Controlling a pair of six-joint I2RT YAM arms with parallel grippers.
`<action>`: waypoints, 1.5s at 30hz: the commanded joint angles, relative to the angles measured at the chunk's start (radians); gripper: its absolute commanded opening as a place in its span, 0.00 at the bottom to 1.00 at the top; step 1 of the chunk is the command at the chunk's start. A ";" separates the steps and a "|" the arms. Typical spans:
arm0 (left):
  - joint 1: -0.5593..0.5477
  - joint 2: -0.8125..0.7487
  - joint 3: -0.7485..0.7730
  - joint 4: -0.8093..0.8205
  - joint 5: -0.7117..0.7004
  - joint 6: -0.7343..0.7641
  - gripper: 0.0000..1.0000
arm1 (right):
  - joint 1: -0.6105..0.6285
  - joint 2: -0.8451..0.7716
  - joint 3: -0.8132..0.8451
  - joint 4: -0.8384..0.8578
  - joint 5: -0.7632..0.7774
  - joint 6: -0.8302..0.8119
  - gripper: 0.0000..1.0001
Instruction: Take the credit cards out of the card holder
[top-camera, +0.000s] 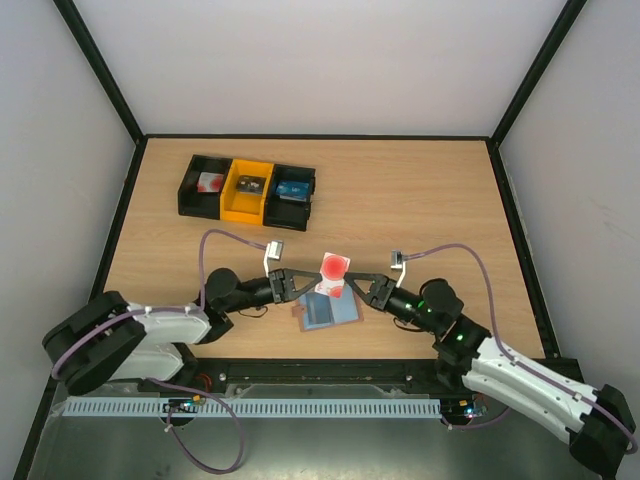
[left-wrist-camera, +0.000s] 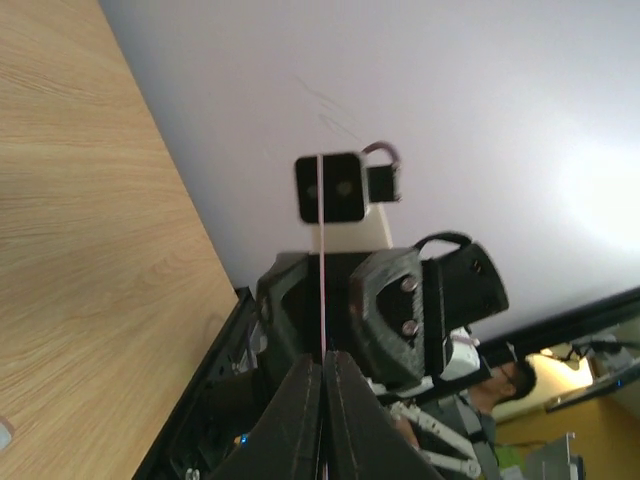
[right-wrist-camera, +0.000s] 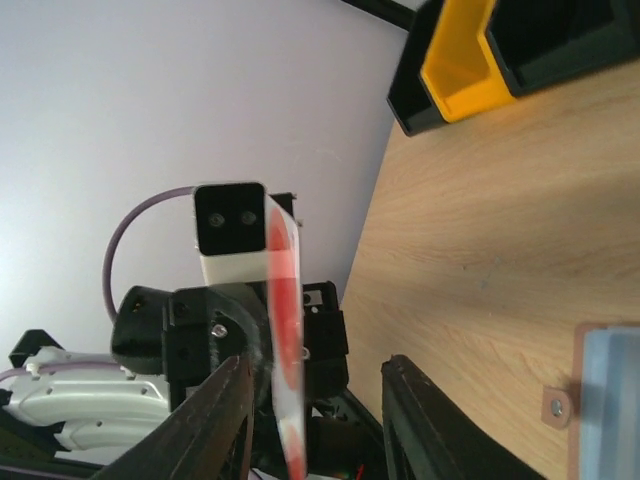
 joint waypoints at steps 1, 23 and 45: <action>0.025 -0.097 0.028 -0.141 0.147 0.124 0.03 | 0.006 -0.087 0.119 -0.307 -0.004 -0.204 0.38; 0.022 -0.416 0.259 -1.151 0.305 0.588 0.03 | 0.006 0.040 0.352 -0.554 -0.317 -0.499 0.67; 0.006 -0.357 0.263 -1.086 0.402 0.612 0.03 | 0.005 0.120 0.326 -0.453 -0.405 -0.509 0.15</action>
